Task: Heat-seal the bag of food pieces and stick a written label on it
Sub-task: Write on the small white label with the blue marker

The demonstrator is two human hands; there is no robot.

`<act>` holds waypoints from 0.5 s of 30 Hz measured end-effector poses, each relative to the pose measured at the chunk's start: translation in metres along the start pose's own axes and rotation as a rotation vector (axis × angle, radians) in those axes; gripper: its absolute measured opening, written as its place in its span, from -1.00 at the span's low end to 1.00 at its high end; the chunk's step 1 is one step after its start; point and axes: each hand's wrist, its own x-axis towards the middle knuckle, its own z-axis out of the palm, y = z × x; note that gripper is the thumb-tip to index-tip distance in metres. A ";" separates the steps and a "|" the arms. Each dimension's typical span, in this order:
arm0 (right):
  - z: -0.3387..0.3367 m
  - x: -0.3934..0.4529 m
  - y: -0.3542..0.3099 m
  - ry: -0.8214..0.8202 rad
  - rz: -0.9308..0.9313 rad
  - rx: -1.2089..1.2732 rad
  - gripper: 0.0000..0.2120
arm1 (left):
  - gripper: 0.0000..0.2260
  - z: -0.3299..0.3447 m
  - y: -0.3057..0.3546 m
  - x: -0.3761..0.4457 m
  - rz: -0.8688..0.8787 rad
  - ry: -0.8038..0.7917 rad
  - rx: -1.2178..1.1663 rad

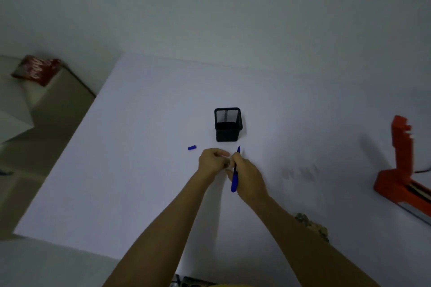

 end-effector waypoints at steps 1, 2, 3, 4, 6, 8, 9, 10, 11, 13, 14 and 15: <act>-0.008 0.001 -0.007 0.005 -0.025 -0.020 -0.92 | -0.88 -0.002 0.003 -0.005 -0.007 0.001 -0.047; -0.015 0.002 -0.013 0.000 -0.040 -0.030 -0.86 | -0.88 -0.005 0.006 -0.010 -0.010 0.006 -0.080; -0.023 0.003 -0.020 -0.012 -0.043 -0.009 -0.82 | -0.88 -0.008 0.010 -0.014 -0.010 0.015 -0.107; -0.030 0.003 -0.026 -0.021 -0.040 0.048 -0.78 | -0.87 -0.011 0.014 -0.019 -0.012 0.022 -0.136; -0.042 0.003 -0.038 0.025 -0.043 0.104 -0.73 | -0.88 -0.018 0.025 -0.029 -0.009 0.019 -0.201; -0.052 0.003 -0.050 0.014 0.007 0.182 -0.68 | -0.87 -0.024 0.035 -0.039 0.025 0.005 -0.240; -0.058 0.003 -0.055 -0.015 -0.006 0.177 -0.68 | -0.84 -0.027 0.040 -0.045 0.059 -0.002 -0.248; -0.066 0.003 -0.062 -0.054 -0.020 0.188 -0.69 | -0.81 -0.029 0.045 -0.051 0.102 -0.006 -0.245; -0.074 0.002 -0.070 -0.068 -0.057 0.177 -0.71 | -0.80 -0.031 0.049 -0.056 0.153 -0.005 -0.231; -0.093 0.006 -0.080 -0.046 -0.111 0.120 -0.74 | -0.84 -0.036 0.060 -0.067 0.283 -0.004 -0.185; -0.103 0.008 -0.086 -0.017 -0.157 0.053 -0.75 | -0.85 -0.038 0.066 -0.072 0.354 -0.006 -0.155; -0.113 0.010 -0.094 0.014 -0.208 -0.024 -0.79 | -0.83 -0.041 0.071 -0.076 0.427 0.003 -0.110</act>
